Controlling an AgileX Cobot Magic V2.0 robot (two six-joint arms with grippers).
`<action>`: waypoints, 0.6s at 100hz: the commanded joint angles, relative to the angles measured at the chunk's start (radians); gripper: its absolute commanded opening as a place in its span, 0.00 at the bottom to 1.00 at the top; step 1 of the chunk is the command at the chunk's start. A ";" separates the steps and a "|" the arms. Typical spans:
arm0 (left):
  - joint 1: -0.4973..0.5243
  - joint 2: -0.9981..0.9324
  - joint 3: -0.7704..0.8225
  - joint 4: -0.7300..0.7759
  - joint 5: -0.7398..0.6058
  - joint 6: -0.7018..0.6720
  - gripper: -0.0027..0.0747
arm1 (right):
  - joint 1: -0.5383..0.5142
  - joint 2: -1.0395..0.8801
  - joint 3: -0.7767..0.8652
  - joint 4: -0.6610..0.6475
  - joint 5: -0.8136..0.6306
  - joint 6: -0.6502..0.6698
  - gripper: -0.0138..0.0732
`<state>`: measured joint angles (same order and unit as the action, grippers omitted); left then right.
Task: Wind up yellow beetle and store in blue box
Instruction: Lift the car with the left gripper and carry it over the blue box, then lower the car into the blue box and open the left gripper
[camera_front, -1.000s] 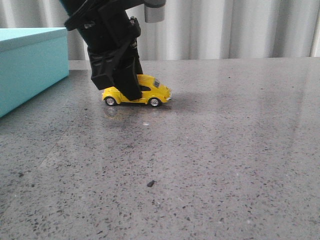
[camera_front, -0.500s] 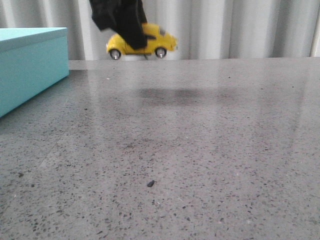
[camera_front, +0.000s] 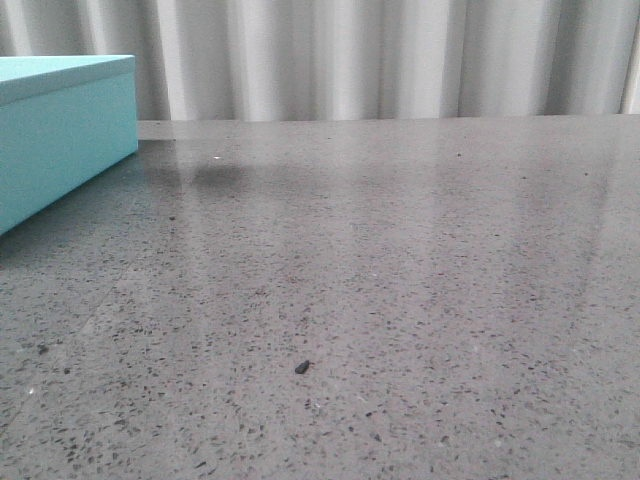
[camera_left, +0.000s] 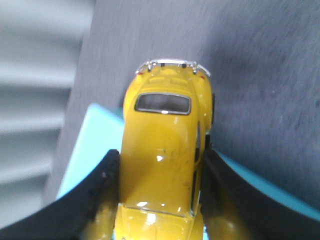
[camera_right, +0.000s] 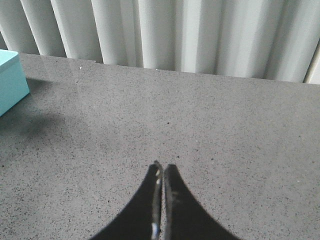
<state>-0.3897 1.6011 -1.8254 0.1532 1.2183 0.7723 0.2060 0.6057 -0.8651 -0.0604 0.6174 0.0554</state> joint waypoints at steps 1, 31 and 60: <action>0.078 -0.055 -0.032 0.011 0.033 -0.078 0.01 | 0.001 0.001 -0.024 -0.010 -0.086 -0.004 0.09; 0.337 -0.049 -0.023 -0.183 0.051 -0.220 0.01 | 0.001 0.001 -0.024 -0.010 -0.083 -0.004 0.09; 0.417 0.033 -0.002 -0.307 0.051 -0.248 0.01 | 0.001 0.001 -0.024 -0.010 -0.083 -0.004 0.09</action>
<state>0.0237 1.6413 -1.8193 -0.1068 1.2639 0.5437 0.2060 0.6057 -0.8651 -0.0604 0.6124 0.0554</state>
